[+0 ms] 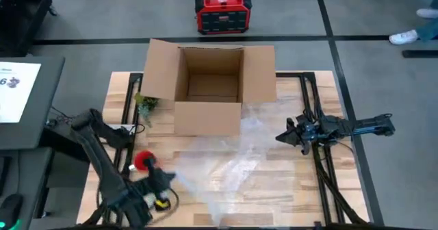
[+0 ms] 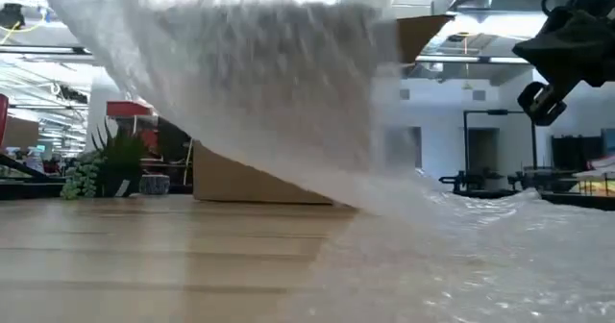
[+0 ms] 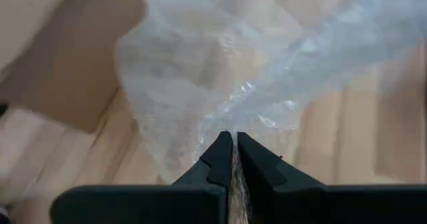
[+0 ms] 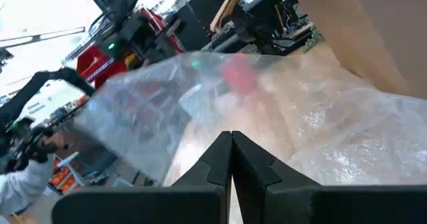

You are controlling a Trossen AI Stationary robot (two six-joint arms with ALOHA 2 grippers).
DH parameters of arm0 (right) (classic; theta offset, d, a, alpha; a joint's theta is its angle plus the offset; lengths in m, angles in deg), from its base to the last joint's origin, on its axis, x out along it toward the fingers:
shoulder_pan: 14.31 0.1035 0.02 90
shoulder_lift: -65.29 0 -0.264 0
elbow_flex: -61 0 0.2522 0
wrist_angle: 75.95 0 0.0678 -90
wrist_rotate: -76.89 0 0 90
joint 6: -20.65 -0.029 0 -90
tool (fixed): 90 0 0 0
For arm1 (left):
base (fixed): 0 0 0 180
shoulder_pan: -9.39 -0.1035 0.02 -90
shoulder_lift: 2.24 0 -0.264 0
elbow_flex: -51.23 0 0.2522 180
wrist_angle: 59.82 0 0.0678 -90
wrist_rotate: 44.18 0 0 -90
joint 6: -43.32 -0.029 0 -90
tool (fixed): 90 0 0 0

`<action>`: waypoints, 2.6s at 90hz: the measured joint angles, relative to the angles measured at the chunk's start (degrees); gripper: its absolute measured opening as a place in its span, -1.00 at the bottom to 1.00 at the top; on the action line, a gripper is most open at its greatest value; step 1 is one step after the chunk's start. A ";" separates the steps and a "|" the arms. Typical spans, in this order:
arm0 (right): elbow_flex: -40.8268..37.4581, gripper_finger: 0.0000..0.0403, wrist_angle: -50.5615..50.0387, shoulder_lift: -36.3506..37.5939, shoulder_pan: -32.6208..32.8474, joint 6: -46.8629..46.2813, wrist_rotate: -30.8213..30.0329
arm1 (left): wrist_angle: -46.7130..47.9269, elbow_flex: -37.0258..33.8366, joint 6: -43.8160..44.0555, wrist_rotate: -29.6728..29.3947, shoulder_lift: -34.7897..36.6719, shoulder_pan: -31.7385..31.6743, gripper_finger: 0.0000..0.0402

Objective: Wrap mug
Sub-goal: Pack the white mug with the bubble wrap

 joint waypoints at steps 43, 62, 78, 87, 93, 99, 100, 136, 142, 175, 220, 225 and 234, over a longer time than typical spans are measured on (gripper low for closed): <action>0.00 -1.00 -0.06 0.00 5.36 1.63 -0.14 | 10.77 -7.37 8.76 1.77 12.88 -1.16 -0.48; 0.00 -1.00 -0.08 -0.71 6.85 2.86 -0.23 | 10.11 -4.89 7.97 -2.91 18.78 -1.58 -0.27; 0.00 -1.00 0.56 -2.91 8.04 1.39 -0.25 | -9.33 -4.82 -11.28 -7.82 20.05 -2.49 -0.29; 0.00 -1.00 0.78 -5.32 8.45 -1.99 0.05 | -25.05 -4.77 -25.53 -4.70 17.00 -5.30 -0.33; 0.00 -1.00 1.01 -7.89 9.85 -3.06 0.80 | -33.67 -4.81 -33.31 -3.43 13.94 -6.63 -0.36; 0.15 -1.00 1.21 -10.97 11.61 -3.78 0.12 | -41.43 -4.81 -39.36 -2.57 10.37 -8.66 -0.37; 0.22 -1.00 1.19 -11.63 11.98 -3.92 -0.17 | -42.53 -4.80 -40.06 -2.44 9.75 -8.98 -0.37; 7.27 -1.00 -3.70 -43.35 26.13 -19.08 -6.48 | -50.81 -4.89 -33.91 8.88 -7.94 -21.47 -0.39; 7.43 -1.00 -6.11 -48.50 27.08 -23.10 -6.50 | -50.81 -4.90 -34.83 9.22 -8.31 -21.92 -0.39; 26.60 -1.00 -55.45 -57.59 26.13 -34.33 -15.09 | -50.29 -4.84 -37.51 9.00 -7.63 -21.96 -0.39; 36.39 -1.00 -16.80 -69.78 21.50 -10.41 -25.75 | -43.19 -4.95 -24.26 10.97 -10.54 -18.83 -0.39; 36.29 -1.00 -12.73 -73.48 19.33 -8.18 -25.45 | -42.99 -4.95 -23.16 9.93 -11.73 -18.97 -0.39; 36.27 -1.00 -6.79 -79.71 14.83 -6.46 -25.06 | -44.53 -4.95 -22.96 9.79 -14.76 -19.95 -0.39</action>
